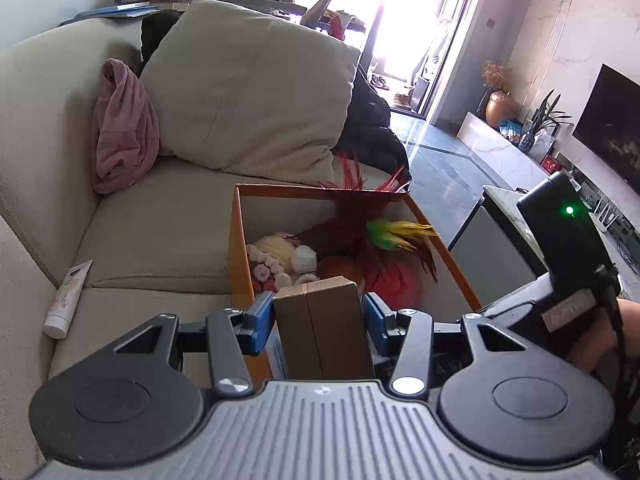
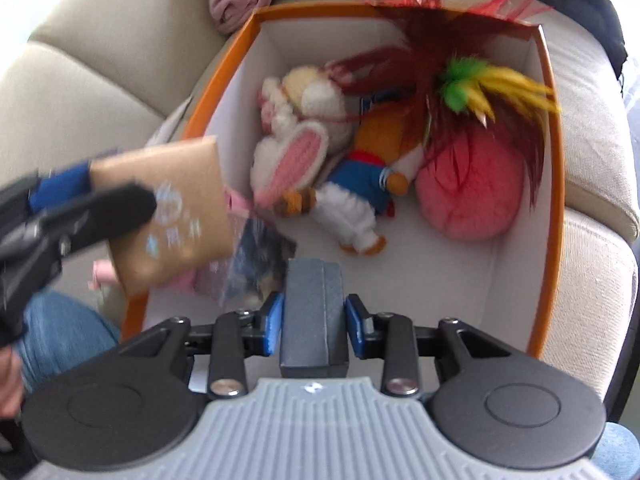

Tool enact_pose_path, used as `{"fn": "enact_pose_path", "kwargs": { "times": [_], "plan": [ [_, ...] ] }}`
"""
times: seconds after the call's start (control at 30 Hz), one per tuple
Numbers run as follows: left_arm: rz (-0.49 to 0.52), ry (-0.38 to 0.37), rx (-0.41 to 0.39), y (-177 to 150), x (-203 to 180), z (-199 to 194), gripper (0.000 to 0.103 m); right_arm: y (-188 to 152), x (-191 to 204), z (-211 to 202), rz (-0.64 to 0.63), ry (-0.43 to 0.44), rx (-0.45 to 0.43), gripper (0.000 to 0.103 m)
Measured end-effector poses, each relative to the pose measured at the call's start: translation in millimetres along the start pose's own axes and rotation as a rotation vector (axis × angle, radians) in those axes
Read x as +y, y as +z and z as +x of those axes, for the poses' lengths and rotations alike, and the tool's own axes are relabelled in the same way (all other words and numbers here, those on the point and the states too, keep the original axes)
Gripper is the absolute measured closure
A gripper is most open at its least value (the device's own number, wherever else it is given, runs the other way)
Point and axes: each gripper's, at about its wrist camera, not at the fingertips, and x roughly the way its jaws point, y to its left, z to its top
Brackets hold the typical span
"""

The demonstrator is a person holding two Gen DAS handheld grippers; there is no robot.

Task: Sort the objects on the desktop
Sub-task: 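Carry the black box and brown box with both tools over the orange-rimmed box, then lower the black box into the orange-rimmed box and open the right tool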

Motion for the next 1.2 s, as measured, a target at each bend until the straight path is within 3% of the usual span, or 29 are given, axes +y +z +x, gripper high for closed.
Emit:
{"fn": "enact_pose_path", "kwargs": {
  "times": [0.23, 0.4, 0.53, 0.7, 0.93, 1.1, 1.2],
  "plan": [
    [-0.017, -0.001, -0.007, 2, 3, -1, 0.048, 7, 3, 7, 0.103, 0.006, -0.073, 0.067],
    [-0.023, -0.001, -0.009, 1, 4, -2, 0.047, 2, -10, 6, 0.220, 0.088, -0.100, 0.065],
    [-0.027, 0.002, -0.010, 1, 4, -1, 0.048, -4, -11, 0, 0.219, 0.126, -0.127, 0.062],
    [-0.029, 0.002, -0.015, 1, 5, -3, 0.048, -14, -7, -17, 0.050, 0.131, -0.104, 0.062],
    [-0.033, 0.012, -0.021, 1, 3, -2, 0.048, -27, 25, 2, -0.341, 0.053, 0.086, 0.061],
    [-0.033, 0.025, -0.021, 0, 3, -7, 0.048, -29, 43, 15, -0.549, 0.000, 0.074, 0.062],
    [-0.030, 0.047, -0.019, 0, 4, -8, 0.048, -25, 46, 19, -0.600, 0.004, 0.061, 0.063]
  ]
}}
